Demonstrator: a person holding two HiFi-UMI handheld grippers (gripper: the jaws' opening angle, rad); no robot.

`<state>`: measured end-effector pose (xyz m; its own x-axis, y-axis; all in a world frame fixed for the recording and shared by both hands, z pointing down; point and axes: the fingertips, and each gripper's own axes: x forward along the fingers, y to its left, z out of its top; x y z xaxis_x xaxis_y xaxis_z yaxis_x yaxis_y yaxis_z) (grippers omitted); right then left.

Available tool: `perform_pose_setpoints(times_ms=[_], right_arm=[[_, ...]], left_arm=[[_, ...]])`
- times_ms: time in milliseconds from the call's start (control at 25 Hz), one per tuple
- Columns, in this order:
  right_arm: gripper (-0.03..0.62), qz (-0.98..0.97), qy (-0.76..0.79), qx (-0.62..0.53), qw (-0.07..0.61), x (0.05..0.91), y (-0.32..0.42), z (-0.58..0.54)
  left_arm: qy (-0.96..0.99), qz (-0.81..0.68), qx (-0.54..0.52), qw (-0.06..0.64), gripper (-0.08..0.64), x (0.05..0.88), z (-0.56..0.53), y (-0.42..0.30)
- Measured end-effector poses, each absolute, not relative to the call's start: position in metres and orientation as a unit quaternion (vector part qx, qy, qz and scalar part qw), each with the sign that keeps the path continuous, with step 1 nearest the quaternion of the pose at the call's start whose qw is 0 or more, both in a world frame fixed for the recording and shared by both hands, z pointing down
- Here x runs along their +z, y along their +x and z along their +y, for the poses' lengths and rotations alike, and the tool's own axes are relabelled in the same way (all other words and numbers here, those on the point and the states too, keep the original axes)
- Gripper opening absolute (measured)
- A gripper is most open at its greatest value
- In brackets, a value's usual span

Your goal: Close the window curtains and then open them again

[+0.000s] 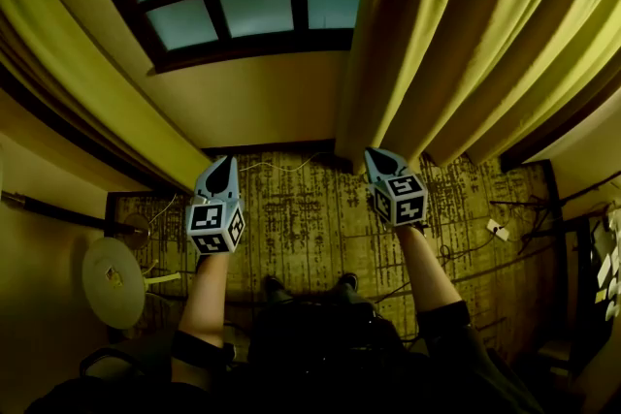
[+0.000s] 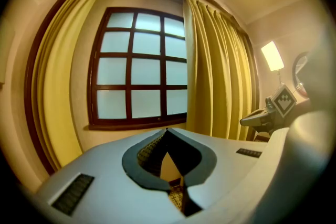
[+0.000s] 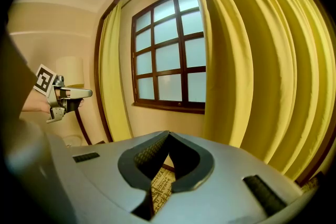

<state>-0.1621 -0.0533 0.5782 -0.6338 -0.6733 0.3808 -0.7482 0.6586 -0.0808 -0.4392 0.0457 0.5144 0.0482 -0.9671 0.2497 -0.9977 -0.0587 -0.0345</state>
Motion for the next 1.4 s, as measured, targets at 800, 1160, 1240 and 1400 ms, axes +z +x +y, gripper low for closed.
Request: perform_pose_setpoints(times_ms=[800, 1160, 1240, 1400], right_arm=[[0.003, -0.906, 0.38, 0.101, 0.155, 0.575, -0.102, -0.066], [0.005, -0.911, 0.378, 0.079, 0.146, 0.546, -0.091, -0.088], [0.014, -0.909, 0.387, 0.066, 0.141, 0.537, -0.092, -0.101], [0.032, -0.901, 0.411, 0.038, 0.135, 0.504, -0.095, -0.132]], left_arm=[[0.742, -0.663, 0.09, 0.044, 0.032, 0.488, -0.002, -0.336], [0.787, -0.612, 0.075, 0.016, 0.18, 0.439, -0.067, -0.254], [0.799, -0.597, 0.072, 0.007, 0.201, 0.422, -0.087, -0.237], [0.823, -0.564, 0.06, -0.031, 0.276, 0.379, -0.139, -0.204]])
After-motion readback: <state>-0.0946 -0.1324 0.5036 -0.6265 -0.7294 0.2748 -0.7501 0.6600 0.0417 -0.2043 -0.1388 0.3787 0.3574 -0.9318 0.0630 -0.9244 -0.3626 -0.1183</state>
